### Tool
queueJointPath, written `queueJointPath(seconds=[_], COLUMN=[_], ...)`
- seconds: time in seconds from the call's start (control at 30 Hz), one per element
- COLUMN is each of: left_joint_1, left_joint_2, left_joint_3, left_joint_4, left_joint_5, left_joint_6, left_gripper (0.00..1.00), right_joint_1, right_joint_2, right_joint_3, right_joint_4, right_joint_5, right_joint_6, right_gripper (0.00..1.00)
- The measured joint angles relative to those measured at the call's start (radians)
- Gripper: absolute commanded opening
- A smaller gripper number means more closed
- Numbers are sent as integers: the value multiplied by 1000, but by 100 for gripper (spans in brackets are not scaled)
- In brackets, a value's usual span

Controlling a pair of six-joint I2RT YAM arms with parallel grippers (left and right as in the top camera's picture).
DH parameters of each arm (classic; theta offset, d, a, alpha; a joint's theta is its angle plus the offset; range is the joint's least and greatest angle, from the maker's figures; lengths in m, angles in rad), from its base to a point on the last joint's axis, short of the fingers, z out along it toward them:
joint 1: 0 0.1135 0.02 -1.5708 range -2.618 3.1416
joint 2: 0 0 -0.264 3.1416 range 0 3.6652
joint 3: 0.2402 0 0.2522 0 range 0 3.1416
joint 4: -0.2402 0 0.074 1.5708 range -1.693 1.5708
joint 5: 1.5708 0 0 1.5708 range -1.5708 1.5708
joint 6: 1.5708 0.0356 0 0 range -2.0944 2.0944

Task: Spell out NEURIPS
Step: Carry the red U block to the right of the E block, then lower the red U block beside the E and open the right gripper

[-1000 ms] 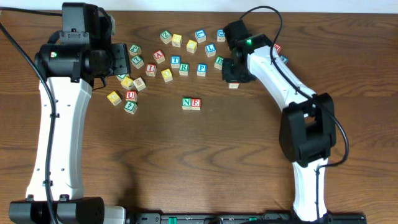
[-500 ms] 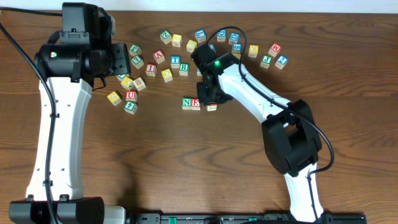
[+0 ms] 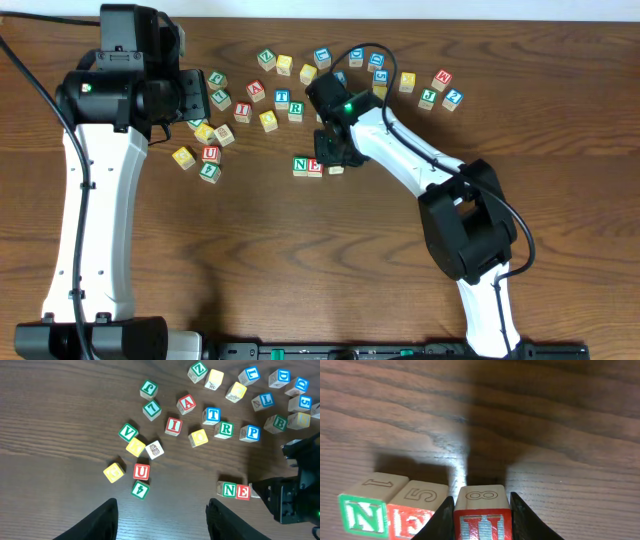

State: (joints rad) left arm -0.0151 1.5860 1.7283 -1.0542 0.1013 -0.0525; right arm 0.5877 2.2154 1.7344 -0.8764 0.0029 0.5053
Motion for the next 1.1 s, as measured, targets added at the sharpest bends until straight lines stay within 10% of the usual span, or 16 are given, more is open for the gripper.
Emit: queueJointPath(seconds=[0.7,1.1], left_joint_1=[0,0], left_joint_2=[0,0], left_joint_3=[0,0], left_joint_4=[0,0], left_joint_5=[0,0], left_joint_6=[0,0], left_gripper=[56,56], right_joint_1=[2,-88], right_joint_2=[-56,-131], right_joint_3=[-23,-35], right_joint_4=[-23,-51], right_joint_5=[-26,-31], right_joint_6=[7,11], right_gripper=[40,27])
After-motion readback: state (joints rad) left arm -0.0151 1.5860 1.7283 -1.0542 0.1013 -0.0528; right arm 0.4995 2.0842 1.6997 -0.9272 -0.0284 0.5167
